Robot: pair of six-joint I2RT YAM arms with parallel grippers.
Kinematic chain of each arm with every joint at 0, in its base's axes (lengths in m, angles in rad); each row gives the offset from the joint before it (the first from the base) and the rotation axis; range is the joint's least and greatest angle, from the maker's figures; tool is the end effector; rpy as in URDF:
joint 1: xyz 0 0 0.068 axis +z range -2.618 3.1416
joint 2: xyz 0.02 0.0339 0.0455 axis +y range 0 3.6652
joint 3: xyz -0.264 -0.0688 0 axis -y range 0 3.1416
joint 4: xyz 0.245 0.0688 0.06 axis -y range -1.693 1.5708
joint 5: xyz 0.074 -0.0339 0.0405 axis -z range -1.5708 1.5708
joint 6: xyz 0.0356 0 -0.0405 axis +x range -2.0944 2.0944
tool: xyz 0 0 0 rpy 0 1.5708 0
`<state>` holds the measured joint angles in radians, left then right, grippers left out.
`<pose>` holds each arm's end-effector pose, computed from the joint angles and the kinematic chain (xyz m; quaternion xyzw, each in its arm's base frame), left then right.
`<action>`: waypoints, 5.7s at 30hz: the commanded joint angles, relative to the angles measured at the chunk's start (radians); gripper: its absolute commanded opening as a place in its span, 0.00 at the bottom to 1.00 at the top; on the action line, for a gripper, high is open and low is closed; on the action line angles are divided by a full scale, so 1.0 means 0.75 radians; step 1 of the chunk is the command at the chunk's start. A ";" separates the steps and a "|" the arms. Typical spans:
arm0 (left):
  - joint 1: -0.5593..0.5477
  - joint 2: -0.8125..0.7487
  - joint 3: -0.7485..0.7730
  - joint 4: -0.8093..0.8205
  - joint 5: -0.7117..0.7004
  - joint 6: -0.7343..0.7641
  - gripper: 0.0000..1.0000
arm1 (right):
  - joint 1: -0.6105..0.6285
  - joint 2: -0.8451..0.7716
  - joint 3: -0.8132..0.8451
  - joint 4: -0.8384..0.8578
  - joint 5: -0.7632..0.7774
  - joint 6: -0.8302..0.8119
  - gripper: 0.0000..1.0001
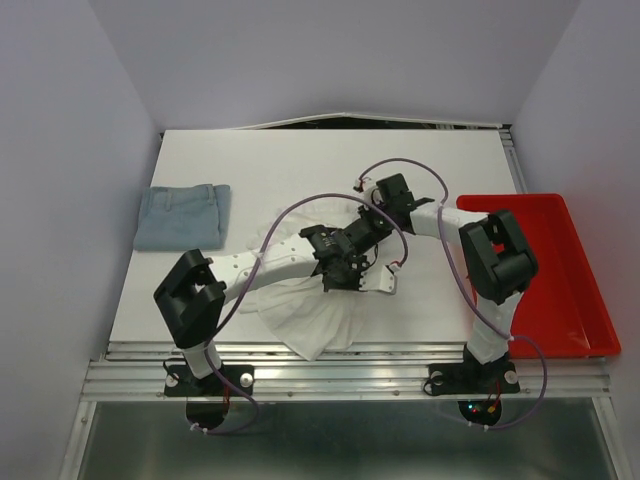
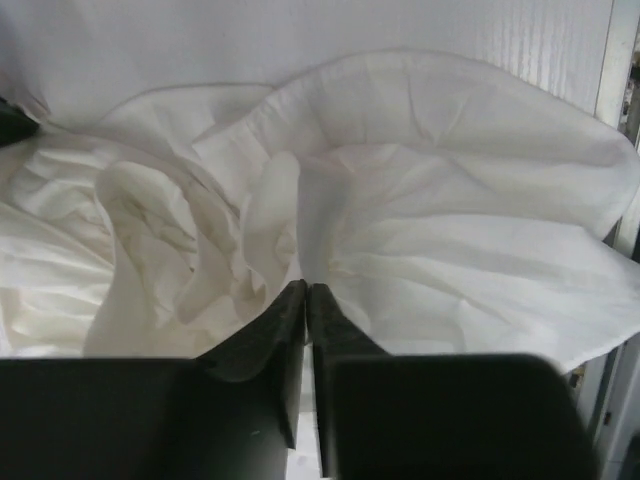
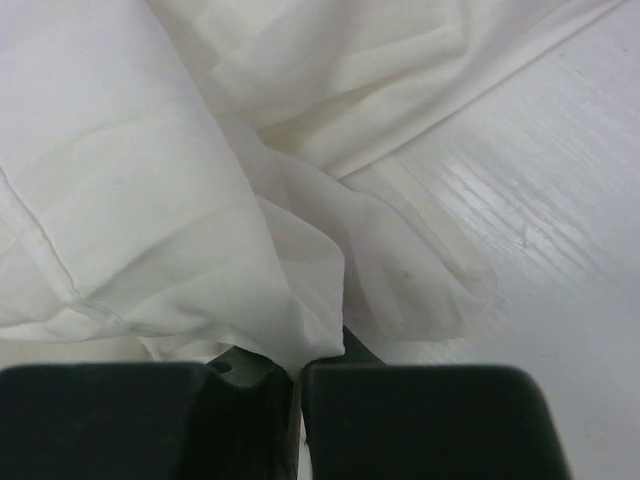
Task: Fold and stack the skirts
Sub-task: Flatten the skirt out
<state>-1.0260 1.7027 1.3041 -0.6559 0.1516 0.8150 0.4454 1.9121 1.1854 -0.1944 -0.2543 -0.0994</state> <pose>0.1808 -0.3087 0.2405 0.7790 0.5683 -0.0996 0.2454 0.3544 0.1791 0.1580 -0.2919 0.8945 0.1729 0.2912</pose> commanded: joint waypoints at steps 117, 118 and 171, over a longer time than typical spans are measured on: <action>0.853 -0.438 -0.409 -0.050 0.614 0.337 0.00 | 0.347 -0.782 -0.484 0.041 -0.092 -0.508 0.61; 0.853 -0.434 -0.411 -0.048 0.616 0.337 0.00 | 0.347 -0.784 -0.472 0.028 -0.101 -0.498 0.60; 0.953 -0.479 -0.322 -0.058 0.575 0.284 0.00 | 0.511 -0.612 -0.587 0.225 0.449 -0.499 0.01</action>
<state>-0.3508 1.3922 0.9886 -0.6781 0.5858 1.0405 0.8524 1.5154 0.7425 -0.0601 -0.0879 -0.4358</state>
